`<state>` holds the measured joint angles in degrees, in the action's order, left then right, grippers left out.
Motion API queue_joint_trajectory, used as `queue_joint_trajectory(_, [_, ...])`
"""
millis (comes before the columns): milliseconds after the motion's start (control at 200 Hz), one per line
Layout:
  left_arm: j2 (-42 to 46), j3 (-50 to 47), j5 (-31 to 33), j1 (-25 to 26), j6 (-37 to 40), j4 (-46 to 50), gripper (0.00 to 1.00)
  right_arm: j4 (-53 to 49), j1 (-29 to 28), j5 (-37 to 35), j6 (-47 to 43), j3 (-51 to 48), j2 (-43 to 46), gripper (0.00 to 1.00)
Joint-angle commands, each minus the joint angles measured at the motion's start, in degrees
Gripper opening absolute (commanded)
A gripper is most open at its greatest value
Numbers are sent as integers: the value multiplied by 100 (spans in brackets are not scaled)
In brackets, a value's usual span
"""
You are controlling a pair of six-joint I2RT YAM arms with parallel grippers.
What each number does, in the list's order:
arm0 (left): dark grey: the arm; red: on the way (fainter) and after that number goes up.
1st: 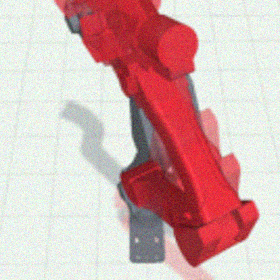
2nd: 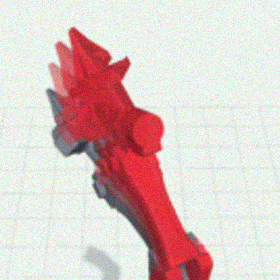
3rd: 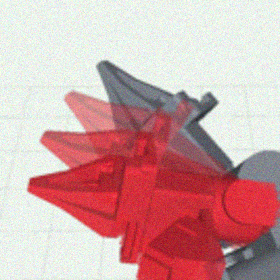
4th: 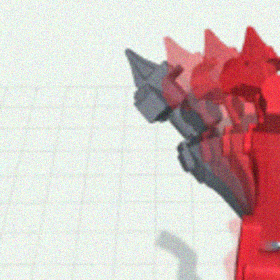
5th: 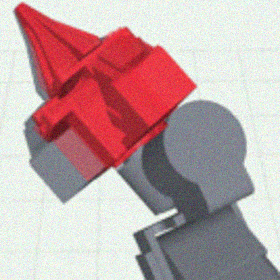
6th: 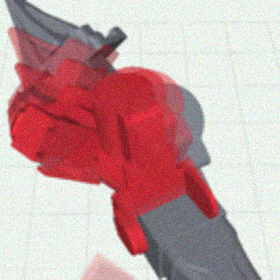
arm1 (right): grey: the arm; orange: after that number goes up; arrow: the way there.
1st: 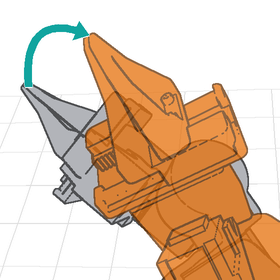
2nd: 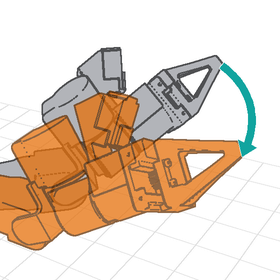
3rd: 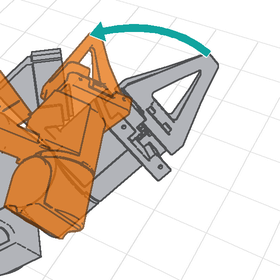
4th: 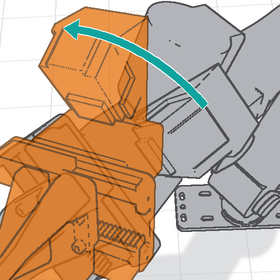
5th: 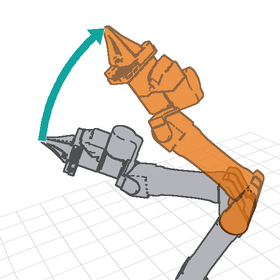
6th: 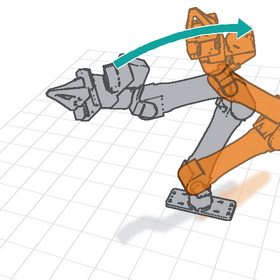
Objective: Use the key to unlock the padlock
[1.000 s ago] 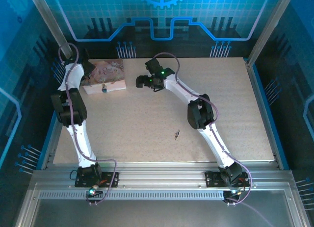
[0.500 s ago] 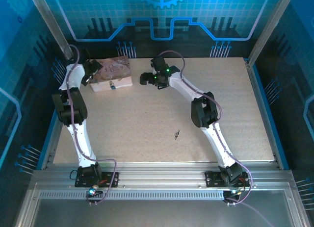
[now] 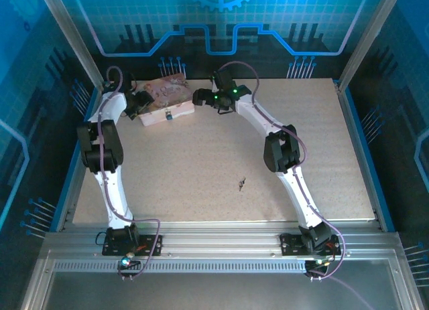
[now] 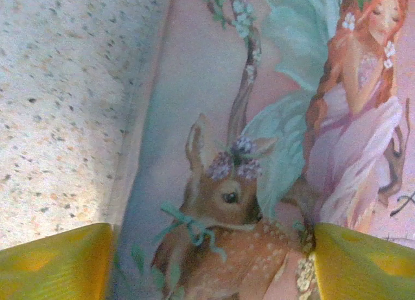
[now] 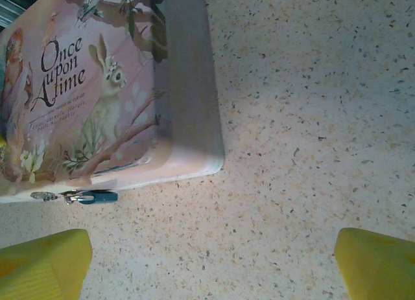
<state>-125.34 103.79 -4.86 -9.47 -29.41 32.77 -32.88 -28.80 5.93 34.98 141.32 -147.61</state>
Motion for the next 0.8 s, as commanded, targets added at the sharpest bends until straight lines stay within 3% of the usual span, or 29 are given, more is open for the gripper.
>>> queue_joint_trajectory(0, [-3,-549,-139,95,351,329,65,133,43,176,60,330,-249,97])
queue_joint_trajectory(375, [452,-1572,-301,494,1025,174,49,47,159,225,262,608,-462,97])
queue_joint_trajectory(495, [622,-1874,-296,760,1204,166,48,92,226,213,272,608,-494,94])
queue_joint_trajectory(585, [756,-2103,-265,923,1270,129,48,168,294,276,312,632,-573,88])
queue_joint_trajectory(740, [1013,-2416,-261,1212,1254,38,50,-54,356,704,222,557,-542,64])
queue_joint_trajectory(795, [1108,-2489,-243,1356,1212,12,51,-197,333,703,108,267,-365,61])
